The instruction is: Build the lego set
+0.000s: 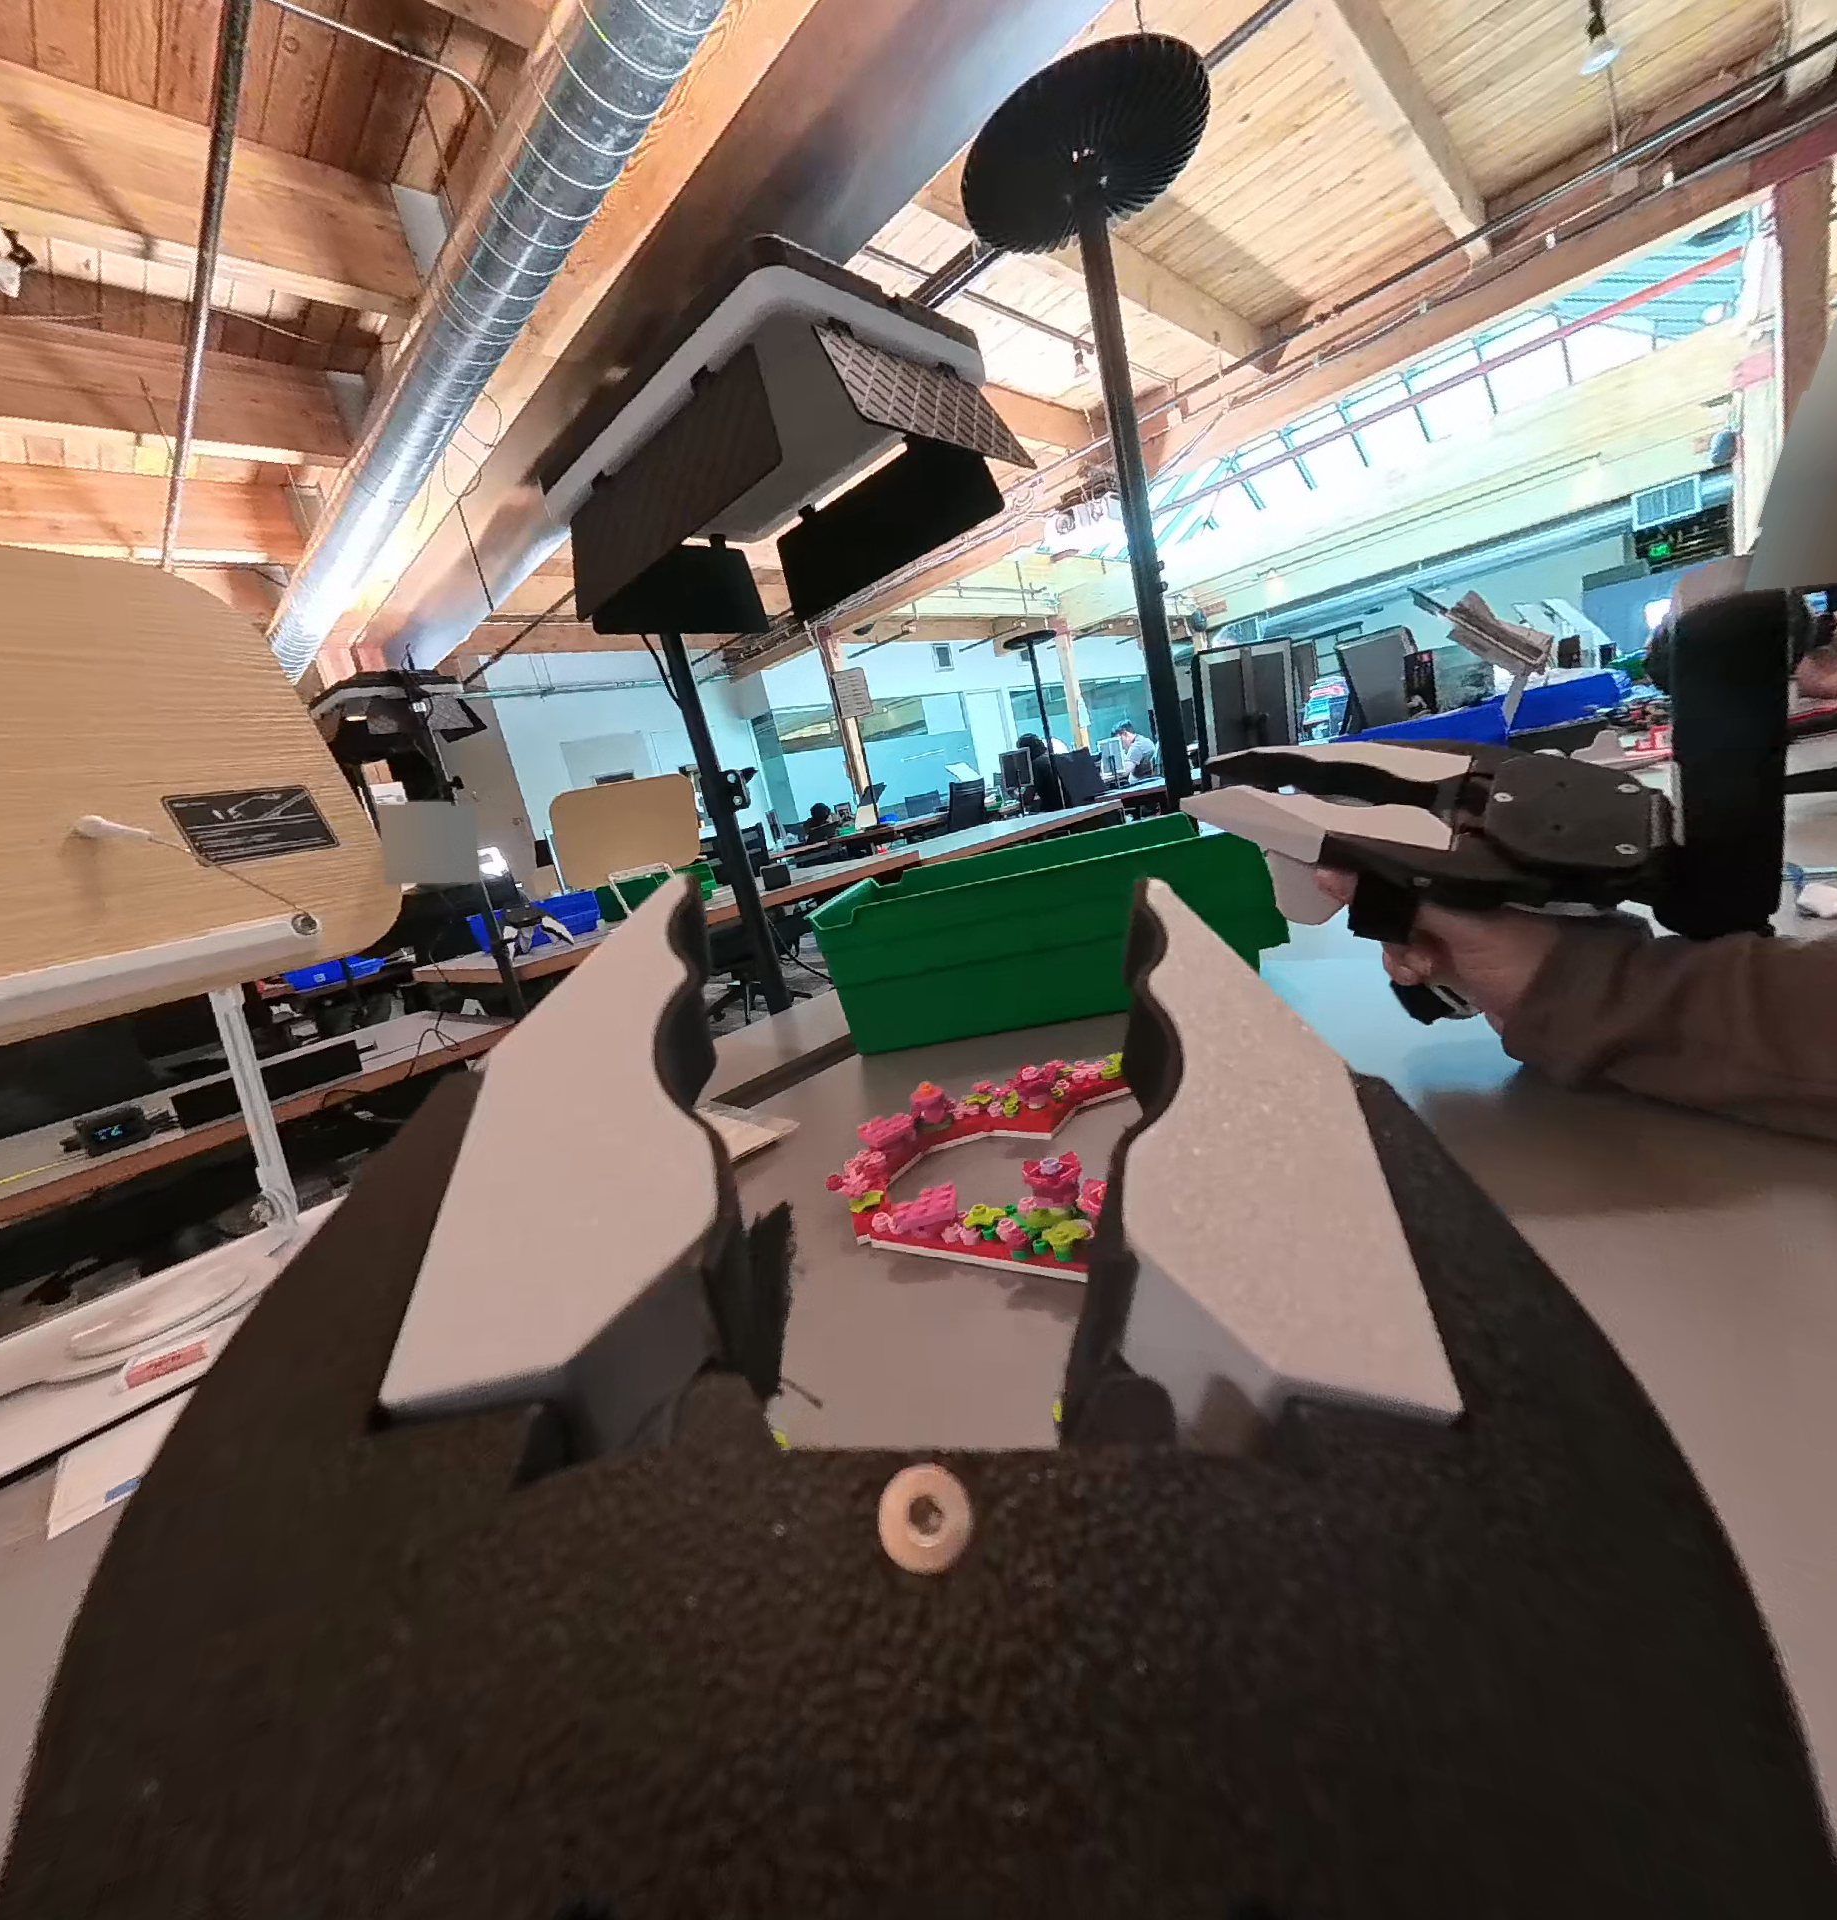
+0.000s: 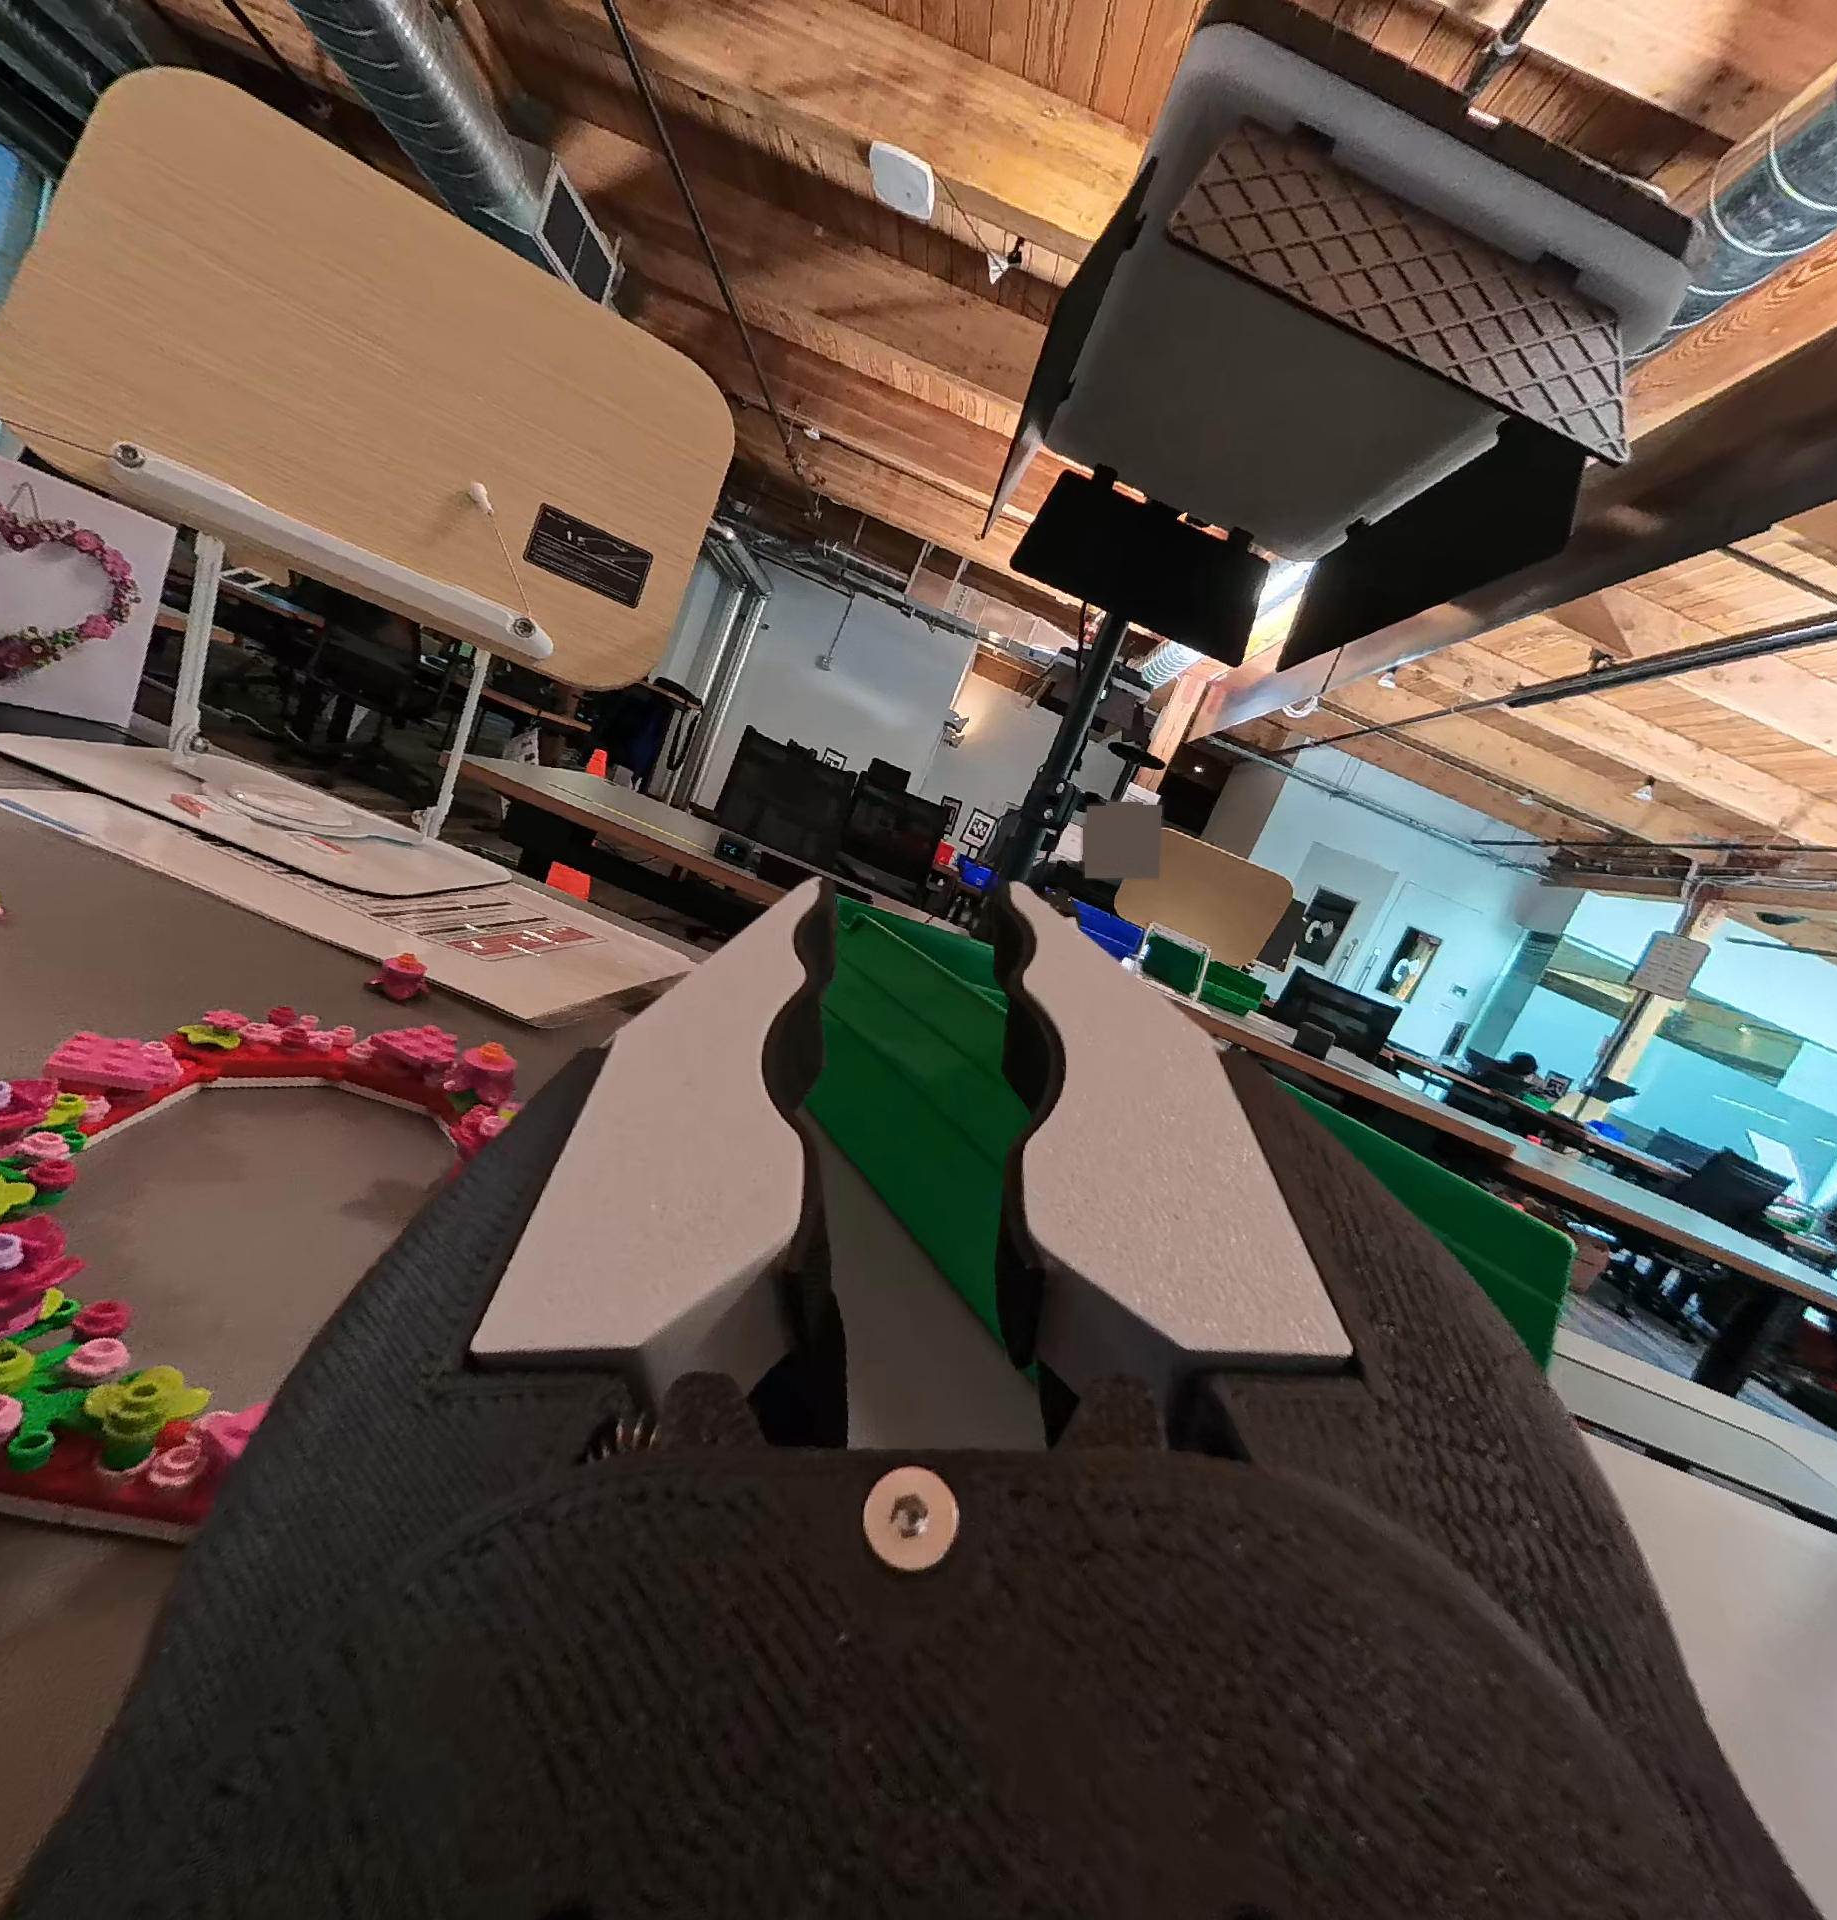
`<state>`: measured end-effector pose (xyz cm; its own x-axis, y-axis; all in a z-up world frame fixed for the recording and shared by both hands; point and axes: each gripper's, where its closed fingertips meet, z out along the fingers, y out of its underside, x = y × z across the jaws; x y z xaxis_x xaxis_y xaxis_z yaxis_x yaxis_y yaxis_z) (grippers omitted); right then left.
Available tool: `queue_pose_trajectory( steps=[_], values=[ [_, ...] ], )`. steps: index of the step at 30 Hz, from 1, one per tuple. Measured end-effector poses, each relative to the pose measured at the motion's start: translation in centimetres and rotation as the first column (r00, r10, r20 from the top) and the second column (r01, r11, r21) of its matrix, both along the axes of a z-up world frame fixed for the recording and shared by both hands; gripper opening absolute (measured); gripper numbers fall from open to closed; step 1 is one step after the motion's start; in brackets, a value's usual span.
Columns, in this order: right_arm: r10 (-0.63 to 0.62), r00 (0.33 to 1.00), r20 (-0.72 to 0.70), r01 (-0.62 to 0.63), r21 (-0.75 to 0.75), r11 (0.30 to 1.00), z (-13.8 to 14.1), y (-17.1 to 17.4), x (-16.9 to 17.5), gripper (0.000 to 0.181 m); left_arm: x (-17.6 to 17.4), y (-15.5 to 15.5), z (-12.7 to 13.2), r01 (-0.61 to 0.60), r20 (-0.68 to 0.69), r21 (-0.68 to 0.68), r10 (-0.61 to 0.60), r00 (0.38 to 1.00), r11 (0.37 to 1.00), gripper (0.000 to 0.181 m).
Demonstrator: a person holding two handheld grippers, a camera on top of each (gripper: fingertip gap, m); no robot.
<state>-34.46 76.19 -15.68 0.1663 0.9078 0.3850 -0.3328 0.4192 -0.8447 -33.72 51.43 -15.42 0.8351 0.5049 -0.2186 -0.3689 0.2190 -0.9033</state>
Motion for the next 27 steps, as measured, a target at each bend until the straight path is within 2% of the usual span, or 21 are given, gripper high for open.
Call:
queue_pose_trajectory(
  steps=[14,22,27],
  values=[
    [0.006,1.0,0.029,-0.006,0.009,1.0,-0.5,-0.2,-0.5,0.028,-1.2,-0.9,0.2,-0.006,0.066,0.05,0.003,0.998,0.999,0.077],
    [-0.034,0.999,0.022,0.034,-0.007,0.999,-0.4,0.8,-0.7,0.026,-1.6,-1.1,0.2,-0.01,0.078,0.064,0.005,0.997,0.998,0.075],
    [-0.084,0.996,0.031,0.084,-0.001,0.996,-0.4,2.4,-2.8,0.024,-2.1,-1.0,0.0,-0.02,0.093,0.055,0.015,0.996,0.998,0.073]
  ],
)
